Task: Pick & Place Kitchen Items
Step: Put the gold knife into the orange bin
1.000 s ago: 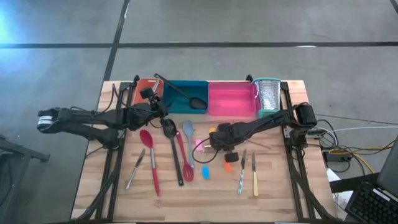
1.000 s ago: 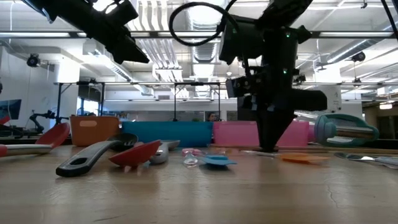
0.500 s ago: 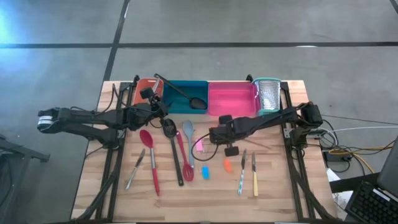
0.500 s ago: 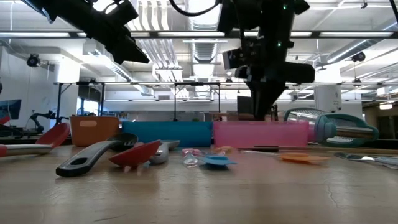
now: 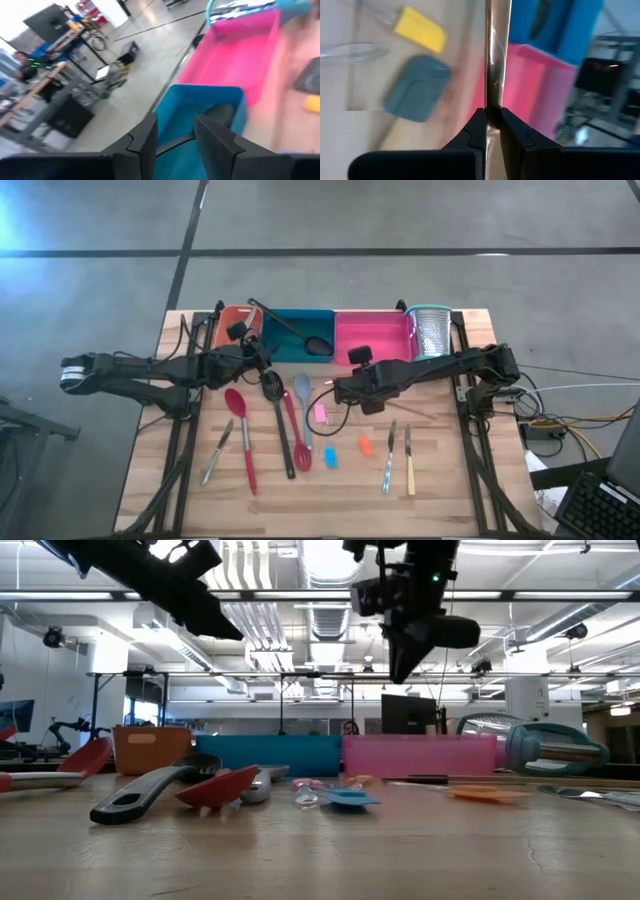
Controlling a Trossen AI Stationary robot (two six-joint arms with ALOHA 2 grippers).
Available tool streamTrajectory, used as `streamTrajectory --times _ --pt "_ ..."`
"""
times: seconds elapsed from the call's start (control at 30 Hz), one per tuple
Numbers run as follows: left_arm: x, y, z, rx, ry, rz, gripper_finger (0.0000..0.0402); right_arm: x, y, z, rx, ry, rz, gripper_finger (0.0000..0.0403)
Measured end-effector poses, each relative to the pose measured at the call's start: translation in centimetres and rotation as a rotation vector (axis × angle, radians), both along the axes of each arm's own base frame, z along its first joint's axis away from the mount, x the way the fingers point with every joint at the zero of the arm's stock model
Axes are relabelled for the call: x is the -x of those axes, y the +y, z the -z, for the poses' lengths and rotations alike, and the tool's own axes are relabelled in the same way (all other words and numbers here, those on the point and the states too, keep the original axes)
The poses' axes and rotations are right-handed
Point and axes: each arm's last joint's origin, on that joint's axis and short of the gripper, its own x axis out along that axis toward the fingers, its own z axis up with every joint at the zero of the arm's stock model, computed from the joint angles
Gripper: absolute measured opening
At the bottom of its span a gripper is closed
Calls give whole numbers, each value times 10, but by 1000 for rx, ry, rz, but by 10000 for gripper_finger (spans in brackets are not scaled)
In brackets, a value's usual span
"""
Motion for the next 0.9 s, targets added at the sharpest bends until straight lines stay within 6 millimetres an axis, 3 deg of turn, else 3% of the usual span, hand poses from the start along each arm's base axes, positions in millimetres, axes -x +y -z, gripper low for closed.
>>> streamTrajectory --times 0.23,0.53,0.9 --pt "-7 -4 3 129 -66 152 133 -2 4 -10 198 63 -115 19" --pt "-28 9 12 244 -182 88 133 -1 21 -14 424 156 -249 19" --pt "-75 25 21 467 -149 329 133 -3 34 -13 541 204 -325 19"
